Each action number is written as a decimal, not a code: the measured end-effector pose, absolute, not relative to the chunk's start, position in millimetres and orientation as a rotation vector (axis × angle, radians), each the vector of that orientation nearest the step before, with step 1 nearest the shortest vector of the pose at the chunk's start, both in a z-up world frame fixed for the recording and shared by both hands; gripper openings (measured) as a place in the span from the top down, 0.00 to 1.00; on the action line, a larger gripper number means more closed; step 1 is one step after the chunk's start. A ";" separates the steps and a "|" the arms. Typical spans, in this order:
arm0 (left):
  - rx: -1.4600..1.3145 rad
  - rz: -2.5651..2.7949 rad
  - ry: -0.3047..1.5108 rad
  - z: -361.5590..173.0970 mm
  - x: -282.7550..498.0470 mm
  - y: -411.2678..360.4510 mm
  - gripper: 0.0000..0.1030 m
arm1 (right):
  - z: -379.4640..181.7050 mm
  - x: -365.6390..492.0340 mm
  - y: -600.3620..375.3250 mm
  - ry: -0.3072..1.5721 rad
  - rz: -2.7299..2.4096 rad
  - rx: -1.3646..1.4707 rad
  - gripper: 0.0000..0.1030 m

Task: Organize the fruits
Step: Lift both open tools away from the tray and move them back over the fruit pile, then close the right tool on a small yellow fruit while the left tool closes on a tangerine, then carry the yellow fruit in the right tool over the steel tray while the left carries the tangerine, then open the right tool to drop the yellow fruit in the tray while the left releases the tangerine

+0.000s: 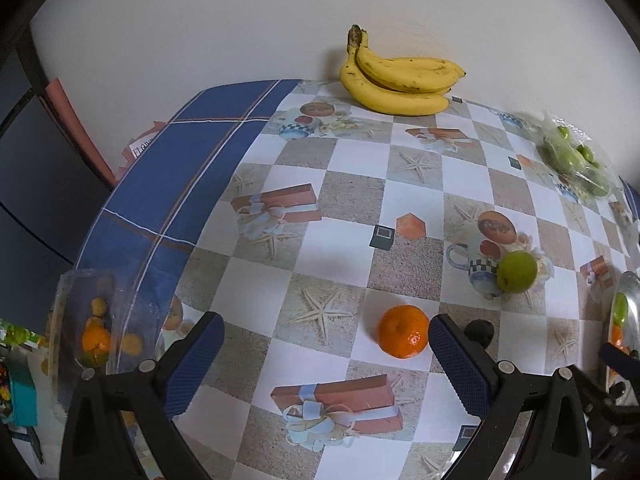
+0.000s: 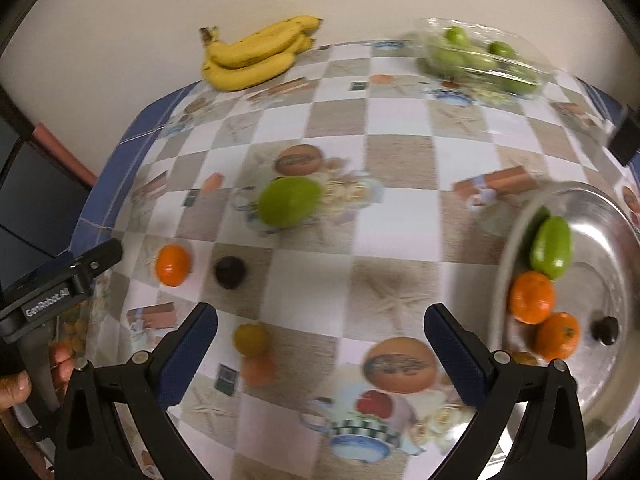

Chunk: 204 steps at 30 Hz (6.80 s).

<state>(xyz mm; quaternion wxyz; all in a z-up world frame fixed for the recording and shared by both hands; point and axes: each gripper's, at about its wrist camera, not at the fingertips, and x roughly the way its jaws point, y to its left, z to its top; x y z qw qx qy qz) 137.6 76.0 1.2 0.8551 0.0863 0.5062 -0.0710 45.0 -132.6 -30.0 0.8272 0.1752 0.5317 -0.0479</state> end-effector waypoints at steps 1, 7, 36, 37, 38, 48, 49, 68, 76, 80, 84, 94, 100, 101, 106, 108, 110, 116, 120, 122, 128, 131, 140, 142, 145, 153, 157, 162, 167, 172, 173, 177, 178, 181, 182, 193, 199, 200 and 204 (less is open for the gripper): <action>0.175 -0.157 1.066 0.6 137.9 76.2 0.00 | -30.3 46.9 -128.8 1.132 -0.093 0.370 0.00; 0.152 -0.200 1.085 -6.5 140.3 69.9 0.00 | -39.1 53.9 -110.0 1.165 -0.064 0.348 0.00; 0.167 -0.335 1.216 -43.0 145.9 37.8 0.35 | -72.9 65.9 -76.4 1.270 0.007 0.309 0.57; 0.168 -0.336 1.218 -43.5 146.2 37.2 0.37 | -72.9 65.8 -76.4 1.272 0.008 0.311 0.59; 0.170 -0.336 1.220 -44.2 146.6 36.8 0.41 | -73.2 65.9 -76.4 1.274 0.009 0.315 0.63; 0.146 -0.331 1.240 -50.0 148.8 39.9 0.59 | -74.1 65.6 -77.2 1.286 0.011 0.325 0.74; 0.141 -0.331 1.240 -50.1 149.0 40.6 0.59 | -74.2 65.1 -77.5 1.287 0.011 0.327 0.74; 0.142 -0.325 1.157 -15.5 137.9 45.2 0.60 | -45.7 59.7 -82.3 1.224 0.016 0.344 0.74; 0.144 -0.313 1.126 -2.9 133.4 47.2 0.60 | -32.9 56.8 -94.6 1.193 -0.006 0.358 0.74; 0.150 -0.301 1.113 2.6 130.9 47.7 0.60 | -30.5 55.6 -102.2 1.185 -0.031 0.369 0.74; 0.151 -0.295 1.102 6.3 128.6 45.0 0.60 | -26.3 51.5 -113.6 1.181 -0.072 0.373 0.74; 0.176 -0.296 1.073 18.6 117.6 25.8 0.60 | -17.3 36.7 -153.2 1.151 -0.153 0.425 0.74; 0.208 -0.325 1.062 24.5 107.0 4.2 0.60 | -9.2 24.9 -179.2 1.122 -0.202 0.462 0.74; 0.216 -0.331 1.061 25.0 105.2 0.4 0.60 | -7.9 22.9 -183.7 1.117 -0.210 0.467 0.74; 0.245 -0.364 1.049 29.1 94.9 -24.4 0.60 | -2.2 10.6 -208.9 1.090 -0.250 0.521 0.74; 0.256 -0.383 1.044 30.7 90.5 -34.7 0.60 | -0.2 6.5 -217.4 1.079 -0.259 0.540 0.74; 0.266 -0.401 1.040 32.1 86.1 -44.5 0.60 | 1.8 1.7 -227.0 1.068 -0.275 0.560 0.74; 0.335 -0.432 1.019 34.0 71.0 -74.9 0.60 | 8.8 -15.5 -255.0 1.038 -0.339 0.594 0.74; 0.365 -0.462 1.007 35.3 60.3 -93.9 0.60 | 12.2 -29.3 -274.4 1.021 -0.403 0.599 0.74; 0.381 -0.480 1.001 36.0 54.7 -103.8 0.60 | 11.3 -35.8 -285.1 1.014 -0.430 0.616 0.74; 0.425 -0.562 0.978 38.1 33.2 -138.2 0.60 | 7.6 -59.3 -316.7 0.999 -0.524 0.655 0.74; 0.442 -0.618 0.973 37.5 21.3 -157.4 0.60 | 7.4 -68.9 -329.5 0.993 -0.563 0.665 0.74; 0.482 -0.759 0.958 30.4 -6.5 -203.6 0.60 | 2.6 -76.7 -345.4 0.987 -0.583 0.675 0.73; 0.480 -0.783 0.967 24.8 -8.7 -211.9 0.60 | 0.3 -75.1 -347.5 0.985 -0.574 0.674 0.73; 0.492 -0.803 0.966 15.7 -11.4 -223.2 0.60 | -4.9 -71.6 -350.0 0.985 -0.560 0.670 0.73; 0.488 -0.829 0.969 -5.2 -8.4 -240.1 0.60 | -21.1 -62.5 -356.2 0.993 -0.521 0.674 0.73; 0.491 -0.831 0.984 -15.2 -6.3 -246.9 0.60 | -28.5 -60.9 -359.1 1.006 -0.517 0.683 0.73; 0.482 -0.847 0.998 -22.7 -6.0 -254.1 0.60 | -35.6 -60.2 -363.9 1.016 -0.520 0.699 0.73; 0.494 -0.844 0.995 -25.5 -9.0 -259.0 0.60 | -41.6 -61.0 -368.4 1.019 -0.514 0.719 0.73; 0.492 -0.847 0.994 -27.4 -10.9 -262.3 0.59 | -45.3 -62.3 -368.8 1.030 -0.519 0.721 0.73; 0.495 -0.846 0.993 -27.9 -11.3 -263.1 0.59 | -46.0 -61.7 -368.8 1.033 -0.517 0.721 0.73; 0.490 -0.847 0.998 -29.8 -11.3 -264.3 0.59 | -48.0 -60.4 -367.6 1.033 -0.514 0.721 0.73; 0.490 -0.845 0.999 -30.0 -11.1 -264.6 0.59 | -48.8 -60.1 -367.4 1.032 -0.512 0.722 0.73; 0.487 -0.841 0.998 -29.5 -10.4 -264.7 0.58 | -50.2 -59.0 -366.0 1.037 -0.515 0.714 0.73; 0.490 -0.835 0.998 -29.4 -9.7 -264.5 0.55 | -50.2 -59.0 -365.7 1.037 -0.514 0.712 0.72; 0.473 -0.812 0.992 -19.0 -3.5 -254.4 0.44 | -40.8 -60.3 -364.5 1.017 -0.529 0.688 0.50; 0.458 -0.790 0.995 -11.4 3.1 -245.4 0.35 | -33.5 -60.6 -361.2 1.009 -0.536 0.660 0.32; 0.457 -0.784 0.997 -10.7 4.4 -243.6 0.35 | -33.1 -60.3 -360.4 1.009 -0.537 0.655 0.25; 0.447 -0.746 1.010 -9.0 12.3 -234.2 0.32 | -30.7 -60.3 -359.5 1.006 -0.535 0.648 0.24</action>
